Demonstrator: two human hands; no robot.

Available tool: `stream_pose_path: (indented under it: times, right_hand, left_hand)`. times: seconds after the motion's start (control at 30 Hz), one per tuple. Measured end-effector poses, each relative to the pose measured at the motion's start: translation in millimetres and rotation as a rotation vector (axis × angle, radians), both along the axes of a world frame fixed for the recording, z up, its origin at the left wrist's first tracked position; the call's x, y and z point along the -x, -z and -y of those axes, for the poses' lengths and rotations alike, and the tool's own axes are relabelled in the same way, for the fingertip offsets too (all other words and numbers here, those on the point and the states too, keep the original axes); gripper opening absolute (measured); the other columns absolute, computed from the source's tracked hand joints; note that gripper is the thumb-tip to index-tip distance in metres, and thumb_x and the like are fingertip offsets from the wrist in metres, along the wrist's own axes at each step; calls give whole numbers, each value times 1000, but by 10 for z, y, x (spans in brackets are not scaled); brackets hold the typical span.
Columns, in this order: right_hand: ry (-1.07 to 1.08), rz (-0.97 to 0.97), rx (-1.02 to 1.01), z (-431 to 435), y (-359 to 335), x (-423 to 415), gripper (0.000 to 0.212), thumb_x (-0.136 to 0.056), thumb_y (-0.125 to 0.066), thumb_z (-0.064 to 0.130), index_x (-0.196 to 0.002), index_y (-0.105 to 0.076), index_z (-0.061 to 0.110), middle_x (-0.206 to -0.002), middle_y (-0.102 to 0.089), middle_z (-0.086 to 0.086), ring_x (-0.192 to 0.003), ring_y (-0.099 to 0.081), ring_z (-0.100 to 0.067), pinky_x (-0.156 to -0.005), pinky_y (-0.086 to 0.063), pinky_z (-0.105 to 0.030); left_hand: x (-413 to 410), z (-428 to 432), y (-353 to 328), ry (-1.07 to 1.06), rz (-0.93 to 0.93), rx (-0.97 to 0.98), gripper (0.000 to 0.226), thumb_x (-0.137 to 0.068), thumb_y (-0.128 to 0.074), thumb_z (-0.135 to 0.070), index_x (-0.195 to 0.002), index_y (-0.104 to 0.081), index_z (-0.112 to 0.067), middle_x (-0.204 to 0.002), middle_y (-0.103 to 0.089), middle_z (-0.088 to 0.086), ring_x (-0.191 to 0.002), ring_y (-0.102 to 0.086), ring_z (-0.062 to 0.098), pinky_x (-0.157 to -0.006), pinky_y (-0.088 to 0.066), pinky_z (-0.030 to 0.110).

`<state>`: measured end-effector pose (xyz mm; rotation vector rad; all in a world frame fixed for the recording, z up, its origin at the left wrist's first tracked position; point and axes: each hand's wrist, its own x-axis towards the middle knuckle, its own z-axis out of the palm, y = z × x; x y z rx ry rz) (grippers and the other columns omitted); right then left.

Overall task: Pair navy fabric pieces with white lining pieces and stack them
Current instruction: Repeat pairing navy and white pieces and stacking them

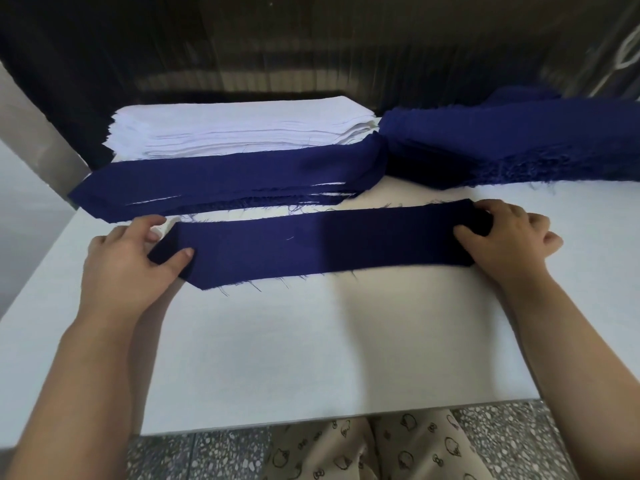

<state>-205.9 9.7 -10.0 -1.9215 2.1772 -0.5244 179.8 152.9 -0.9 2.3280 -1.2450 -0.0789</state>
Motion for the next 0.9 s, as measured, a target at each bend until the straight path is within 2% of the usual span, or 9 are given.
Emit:
stream_pose_path:
  times: [0.13, 0.27, 0.43, 0.53, 0.63, 0.7, 0.77, 0.83, 0.9]
  right_hand:
    - [-41, 36, 43, -4, -6, -28, 52, -83, -57, 35, -133, -45, 28, -126, -53, -10, -119, -36, -34, -96, -21, -41]
    - [-187, 172, 129, -37, 1, -39, 52, -83, -60, 14, -132, -47, 23, -124, -50, -11, -111, -45, -32, -96, -28, -39]
    - [-278, 243, 303, -82, -7, -47, 53, -80, -58, -3, -129, -49, 15, -137, -32, -7, -85, -41, -12, -78, -37, -29]
    - [-293, 303, 375, -73, 1, -44, 37, -82, -55, -2, -114, -62, 15, -116, -45, 1, -90, -43, -6, -81, -36, -26]
    - [-296, 342, 425, -81, -5, -45, 26, -84, -55, -1, -99, -68, 14, -102, -52, 8, -90, -48, -4, -81, -37, -24]
    - [-302, 329, 436, -86, 0, -48, 24, -83, -54, -1, -96, -69, 14, -100, -57, 8, -89, -51, -6, -81, -38, -24]
    - [-294, 336, 433, -84, 6, -45, 24, -83, -54, 1, -95, -69, 14, -96, -61, 8, -88, -55, -10, -80, -41, -26]
    - [-275, 357, 412, -87, 8, -41, 23, -85, -54, 4, -96, -70, 16, -90, -63, 9, -83, -59, -15, -79, -46, -29]
    - [-274, 375, 407, -98, 17, -45, 22, -85, -54, 7, -94, -71, 18, -85, -64, 10, -79, -60, -13, -75, -47, -25]
  left_hand:
    - [50, 15, -10, 102, -15, 20, 45, -84, -69, -17, -128, -57, -16, -93, -65, 8, -98, -56, 38, -85, -43, 43]
    - [73, -8, -3, 145, -113, 80, 40, -87, -65, -11, -124, -60, -25, -84, -62, 0, -85, -54, 24, -77, -36, 31]
    - [4, -57, -24, 151, -355, 230, 38, -89, -61, -16, -112, -61, -46, -82, -69, 2, -81, -61, 16, -84, -47, 36]
    - [-7, -80, -1, 191, -535, 328, 36, -84, -54, -29, -114, -64, -45, -69, -67, 9, -71, -64, 21, -81, -55, 43]
    - [-95, -81, 61, 220, -658, 384, 38, -82, -54, -42, -118, -64, -46, -57, -62, 5, -65, -62, 19, -83, -56, 47]
    - [-152, -93, 96, 266, -686, 387, 38, -84, -55, -46, -121, -63, -43, -61, -63, 1, -74, -64, 21, -90, -52, 52]
    - [-169, -118, 114, 296, -717, 371, 39, -83, -60, -47, -121, -66, -37, -80, -70, -3, -89, -66, 18, -93, -50, 52]
    - [-160, -131, 130, 306, -718, 332, 34, -78, -66, -42, -110, -73, -32, -103, -73, -3, -104, -67, 19, -96, -48, 54]
    - [-155, -133, 127, 295, -680, 303, 20, -77, -67, -33, -94, -77, -30, -100, -74, -1, -101, -68, 20, -96, -48, 55]
